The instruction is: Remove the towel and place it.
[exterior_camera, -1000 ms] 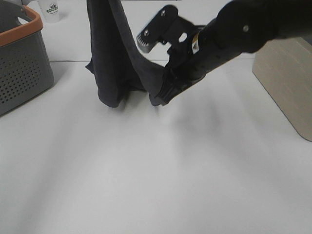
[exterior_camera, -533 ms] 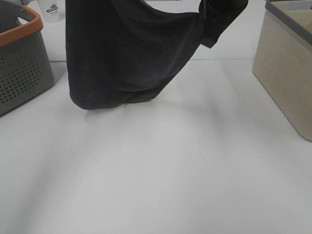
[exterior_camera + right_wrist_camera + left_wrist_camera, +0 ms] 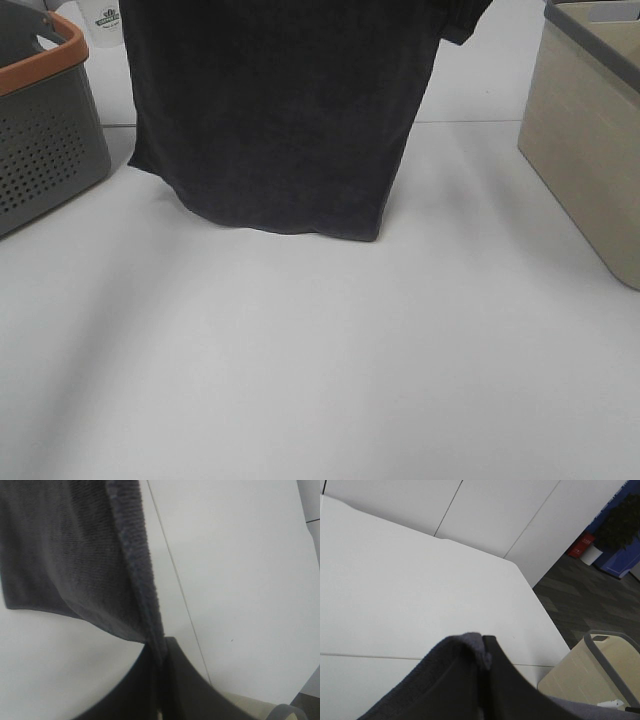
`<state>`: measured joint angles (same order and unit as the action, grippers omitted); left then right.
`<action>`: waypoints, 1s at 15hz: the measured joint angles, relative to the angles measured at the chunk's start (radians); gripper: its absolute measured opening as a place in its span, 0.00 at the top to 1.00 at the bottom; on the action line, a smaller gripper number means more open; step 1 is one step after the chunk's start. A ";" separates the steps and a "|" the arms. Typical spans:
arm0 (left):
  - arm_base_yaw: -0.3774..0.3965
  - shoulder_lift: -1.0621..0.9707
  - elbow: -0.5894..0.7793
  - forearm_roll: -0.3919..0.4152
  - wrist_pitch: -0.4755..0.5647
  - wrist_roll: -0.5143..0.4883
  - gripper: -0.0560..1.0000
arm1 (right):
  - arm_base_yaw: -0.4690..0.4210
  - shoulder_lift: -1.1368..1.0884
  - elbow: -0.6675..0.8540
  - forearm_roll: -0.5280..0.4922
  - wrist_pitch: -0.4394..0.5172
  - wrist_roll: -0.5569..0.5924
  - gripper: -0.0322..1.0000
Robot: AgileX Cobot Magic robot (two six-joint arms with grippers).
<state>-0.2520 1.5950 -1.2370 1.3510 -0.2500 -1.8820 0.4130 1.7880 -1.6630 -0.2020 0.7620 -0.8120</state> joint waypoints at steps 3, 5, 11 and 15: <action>0.000 0.096 -0.018 -0.393 -0.062 0.405 0.95 | 0.000 0.068 0.000 -0.178 -0.106 0.117 0.95; 0.000 0.191 -0.062 -0.752 -0.215 0.776 0.95 | -0.013 0.122 -0.031 -0.312 -0.188 0.247 0.95; 0.000 0.405 -0.313 -1.023 -0.224 1.078 0.95 | -0.107 0.236 -0.230 -0.301 -0.378 0.473 0.95; -0.004 0.402 -0.208 -0.842 -0.271 1.089 0.95 | -0.113 0.186 -0.074 -0.217 -0.387 0.543 0.95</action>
<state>-0.2560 1.9970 -1.4450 0.5090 -0.5210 -0.7930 0.3000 1.9740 -1.7370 -0.4190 0.3750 -0.2690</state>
